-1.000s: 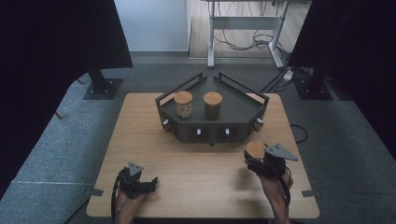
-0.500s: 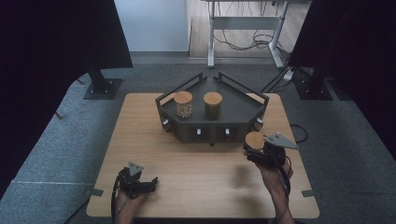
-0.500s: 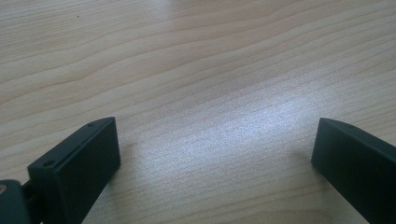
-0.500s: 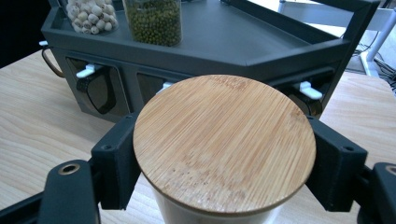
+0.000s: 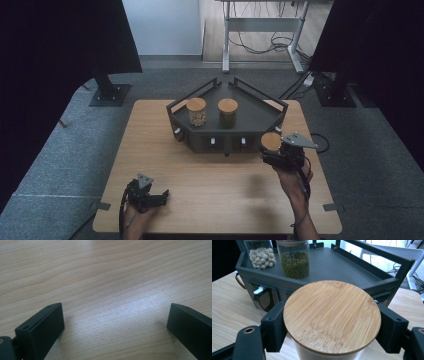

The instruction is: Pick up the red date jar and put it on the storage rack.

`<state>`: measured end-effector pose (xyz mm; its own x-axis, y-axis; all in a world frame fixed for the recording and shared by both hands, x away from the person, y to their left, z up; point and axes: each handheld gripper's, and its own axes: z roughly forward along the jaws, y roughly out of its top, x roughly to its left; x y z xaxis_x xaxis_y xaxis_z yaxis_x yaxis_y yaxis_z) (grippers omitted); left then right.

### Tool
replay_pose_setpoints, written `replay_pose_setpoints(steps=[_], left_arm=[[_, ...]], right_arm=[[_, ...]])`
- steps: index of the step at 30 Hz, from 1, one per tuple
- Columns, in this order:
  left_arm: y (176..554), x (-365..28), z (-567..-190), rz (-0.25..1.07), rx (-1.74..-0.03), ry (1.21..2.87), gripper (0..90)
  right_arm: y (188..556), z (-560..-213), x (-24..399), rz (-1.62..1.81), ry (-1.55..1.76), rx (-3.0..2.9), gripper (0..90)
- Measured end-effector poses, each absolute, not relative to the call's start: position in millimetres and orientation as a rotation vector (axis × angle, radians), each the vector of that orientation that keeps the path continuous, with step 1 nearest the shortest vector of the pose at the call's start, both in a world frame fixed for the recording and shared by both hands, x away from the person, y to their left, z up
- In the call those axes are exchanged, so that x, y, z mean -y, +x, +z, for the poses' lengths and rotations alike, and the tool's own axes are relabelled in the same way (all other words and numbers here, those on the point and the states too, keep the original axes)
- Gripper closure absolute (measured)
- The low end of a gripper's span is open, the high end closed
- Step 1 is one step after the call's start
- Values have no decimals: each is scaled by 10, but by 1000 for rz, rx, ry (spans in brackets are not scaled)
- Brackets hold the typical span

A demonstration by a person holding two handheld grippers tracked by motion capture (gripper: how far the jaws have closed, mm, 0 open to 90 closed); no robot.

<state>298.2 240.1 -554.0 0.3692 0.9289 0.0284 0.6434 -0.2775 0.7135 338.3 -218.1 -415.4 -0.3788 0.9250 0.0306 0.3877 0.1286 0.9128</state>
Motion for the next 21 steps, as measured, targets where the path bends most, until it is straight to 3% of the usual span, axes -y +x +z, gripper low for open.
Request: replay_pose_setpoints(steps=[21], left_arm=[[2985,-2401,-5539,600,-1351,2023,9]], right_arm=[[3724,-3831,2114,1219,1253,-1832,232]])
